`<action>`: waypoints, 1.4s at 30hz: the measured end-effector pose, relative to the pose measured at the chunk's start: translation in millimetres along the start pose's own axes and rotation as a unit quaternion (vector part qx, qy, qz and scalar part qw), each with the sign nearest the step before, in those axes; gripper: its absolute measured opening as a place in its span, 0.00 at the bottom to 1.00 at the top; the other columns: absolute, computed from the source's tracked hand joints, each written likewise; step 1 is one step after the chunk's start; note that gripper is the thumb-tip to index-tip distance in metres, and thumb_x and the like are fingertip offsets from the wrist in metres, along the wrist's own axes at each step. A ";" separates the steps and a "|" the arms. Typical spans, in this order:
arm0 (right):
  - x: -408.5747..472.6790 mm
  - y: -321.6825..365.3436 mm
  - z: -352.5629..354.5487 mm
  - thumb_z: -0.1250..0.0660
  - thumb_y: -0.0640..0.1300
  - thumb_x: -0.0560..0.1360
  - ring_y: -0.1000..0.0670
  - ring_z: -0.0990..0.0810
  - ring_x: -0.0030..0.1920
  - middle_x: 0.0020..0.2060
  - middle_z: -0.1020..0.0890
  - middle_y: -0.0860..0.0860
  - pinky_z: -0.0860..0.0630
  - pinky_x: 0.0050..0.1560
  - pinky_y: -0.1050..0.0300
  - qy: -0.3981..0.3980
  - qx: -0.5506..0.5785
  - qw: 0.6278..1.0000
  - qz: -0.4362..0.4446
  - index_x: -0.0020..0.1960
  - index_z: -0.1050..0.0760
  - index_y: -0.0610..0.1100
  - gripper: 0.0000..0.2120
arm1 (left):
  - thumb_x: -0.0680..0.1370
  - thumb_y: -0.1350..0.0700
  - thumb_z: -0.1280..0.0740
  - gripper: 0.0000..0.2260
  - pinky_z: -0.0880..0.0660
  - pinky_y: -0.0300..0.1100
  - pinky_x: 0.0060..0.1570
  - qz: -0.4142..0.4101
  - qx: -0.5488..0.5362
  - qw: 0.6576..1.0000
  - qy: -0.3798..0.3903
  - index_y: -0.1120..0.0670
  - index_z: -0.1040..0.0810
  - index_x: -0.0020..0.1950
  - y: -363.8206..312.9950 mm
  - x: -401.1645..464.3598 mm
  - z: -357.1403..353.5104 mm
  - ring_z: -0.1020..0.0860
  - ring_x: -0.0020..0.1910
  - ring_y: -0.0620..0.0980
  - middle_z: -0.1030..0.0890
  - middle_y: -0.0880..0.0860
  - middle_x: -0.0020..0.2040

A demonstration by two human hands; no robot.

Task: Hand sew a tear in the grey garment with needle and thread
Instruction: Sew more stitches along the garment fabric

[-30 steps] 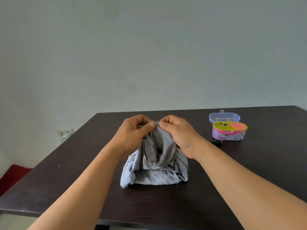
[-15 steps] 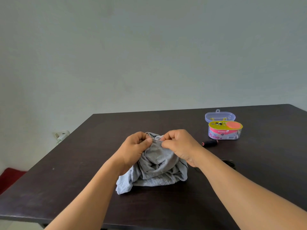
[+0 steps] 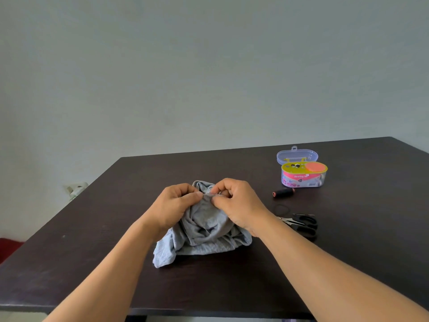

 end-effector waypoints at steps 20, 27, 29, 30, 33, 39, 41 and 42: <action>-19.1 17.5 49.8 0.28 0.46 0.75 0.57 0.22 0.37 0.38 0.17 0.55 0.26 0.36 0.65 0.056 -0.097 0.993 -0.034 0.48 0.16 0.46 0.05 | 0.73 0.53 0.34 0.12 0.26 0.53 0.59 -0.052 0.420 0.905 -0.048 0.42 0.21 0.55 -39.9 -16.6 -21.1 0.24 0.57 0.51 0.25 0.46 0.57; -35.7 -8.9 129.6 0.34 0.44 0.79 0.53 0.19 0.43 0.43 0.16 0.54 0.24 0.46 0.59 -0.037 -0.200 0.977 -0.072 0.46 0.17 0.45 0.07 | 0.76 0.51 0.37 0.14 0.34 0.51 0.61 -0.204 0.516 0.831 -0.034 0.46 0.21 0.61 -73.0 -12.7 -126.5 0.29 0.64 0.53 0.25 0.46 0.65; -42.3 -24.2 149.8 0.35 0.42 0.78 0.53 0.23 0.36 0.35 0.19 0.53 0.27 0.40 0.59 -0.047 -0.234 0.967 -0.088 0.39 0.20 0.41 0.11 | 0.78 0.51 0.38 0.12 0.31 0.50 0.59 -0.214 0.516 0.829 0.011 0.47 0.20 0.59 -62.3 -4.6 -159.7 0.27 0.62 0.54 0.23 0.48 0.62; -45.5 -33.9 160.2 0.36 0.41 0.78 0.51 0.27 0.33 0.30 0.23 0.52 0.30 0.36 0.58 -0.050 -0.259 0.959 -0.099 0.36 0.22 0.40 0.13 | 0.79 0.51 0.39 0.12 0.29 0.51 0.59 -0.209 0.511 0.833 0.037 0.48 0.20 0.59 -54.3 -0.1 -176.0 0.26 0.61 0.54 0.22 0.49 0.61; -48.4 -61.9 178.7 0.37 0.41 0.77 0.47 0.24 0.38 0.38 0.19 0.42 0.26 0.41 0.53 -0.033 -0.340 0.931 -0.126 0.42 0.20 0.37 0.10 | 0.80 0.50 0.38 0.11 0.27 0.53 0.58 -0.182 0.498 0.843 0.093 0.49 0.20 0.59 -29.9 8.6 -206.2 0.24 0.59 0.55 0.21 0.51 0.59; -43.6 -87.6 184.4 0.34 0.43 0.78 0.48 0.19 0.50 0.50 0.16 0.50 0.21 0.55 0.47 0.012 -0.408 0.902 -0.138 0.51 0.16 0.49 0.08 | 0.81 0.47 0.38 0.12 0.26 0.55 0.58 -0.169 0.485 0.852 0.103 0.45 0.20 0.61 -13.9 19.2 -218.8 0.27 0.59 0.55 0.22 0.49 0.59; -39.6 -90.6 179.2 0.34 0.43 0.78 0.48 0.19 0.50 0.50 0.16 0.50 0.21 0.54 0.48 0.039 -0.427 0.894 -0.131 0.53 0.16 0.49 0.08 | 0.81 0.49 0.37 0.11 0.26 0.55 0.58 -0.172 0.480 0.854 0.103 0.44 0.20 0.61 -11.8 22.5 -219.2 0.27 0.59 0.54 0.23 0.49 0.59; -37.7 -90.1 176.1 0.34 0.43 0.79 0.49 0.19 0.50 0.50 0.16 0.50 0.21 0.53 0.48 0.048 -0.432 0.892 -0.124 0.54 0.16 0.49 0.09 | 0.81 0.50 0.37 0.11 0.27 0.55 0.58 -0.173 0.477 0.855 0.105 0.44 0.20 0.60 -11.0 23.2 -218.9 0.27 0.60 0.54 0.23 0.48 0.59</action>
Point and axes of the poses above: each hand's wrist, its own x-axis towards the middle knuckle, its own z-axis out of the back of the hand, y = z × x, the point moved 9 cm from there along x, towards the middle knuckle
